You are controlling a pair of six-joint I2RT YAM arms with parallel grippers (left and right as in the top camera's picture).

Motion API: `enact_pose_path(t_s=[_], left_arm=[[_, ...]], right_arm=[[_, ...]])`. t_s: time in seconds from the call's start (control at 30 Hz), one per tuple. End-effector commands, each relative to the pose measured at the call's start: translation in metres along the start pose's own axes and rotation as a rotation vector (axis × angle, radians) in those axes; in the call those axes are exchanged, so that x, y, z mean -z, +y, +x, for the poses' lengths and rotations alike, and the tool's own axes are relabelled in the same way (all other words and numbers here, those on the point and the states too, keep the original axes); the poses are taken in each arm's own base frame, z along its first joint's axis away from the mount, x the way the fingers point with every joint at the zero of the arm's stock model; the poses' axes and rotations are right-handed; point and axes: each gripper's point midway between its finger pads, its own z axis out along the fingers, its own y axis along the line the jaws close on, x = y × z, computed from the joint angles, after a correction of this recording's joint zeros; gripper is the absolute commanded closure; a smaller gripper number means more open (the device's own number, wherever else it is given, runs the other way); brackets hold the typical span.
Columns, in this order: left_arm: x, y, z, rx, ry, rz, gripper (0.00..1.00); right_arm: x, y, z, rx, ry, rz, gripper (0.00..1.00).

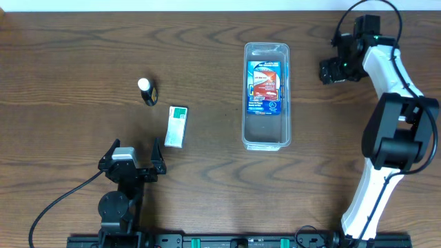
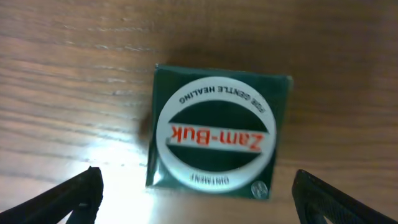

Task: Pack container
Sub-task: 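Move the right gripper over the green Zam-Buk box, then grasp the green Zam-Buk box with the right gripper and lift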

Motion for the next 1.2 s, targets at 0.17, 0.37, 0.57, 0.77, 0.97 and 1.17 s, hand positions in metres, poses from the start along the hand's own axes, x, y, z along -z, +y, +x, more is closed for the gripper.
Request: enact_pose_path(t_s=[0.17,0.37,0.57,0.77,0.97,1.17], left_arm=[[-0.001,0.005,0.016,-0.007,0.048,-0.021,0.02],[-0.001,0.005,0.016,-0.007,0.048,-0.021,0.02],[-0.001,0.005,0.016,-0.007,0.048,-0.021,0.02],[-0.001,0.005,0.016,-0.007,0.048,-0.021,0.02],[-0.001,0.005,0.016,-0.007,0.048,-0.021,0.02],[-0.001,0.005,0.016,-0.007,0.048,-0.021,0.02]], right_arm=[[-0.018,-0.002,0.002,0.007,0.006,-0.008,0.12],[-0.018,-0.003,-0.003,0.007,-0.017,-0.002,0.18],[-0.020,-0.005,-0.007,0.008,-0.038,0.005,0.18],[-0.020,-0.005,-0.009,0.000,-0.049,0.007,0.17],[-0.021,-0.006,-0.010,-0.013,-0.054,0.008,0.17],[-0.025,-0.004,-0.004,-0.013,-0.038,0.004,0.17]])
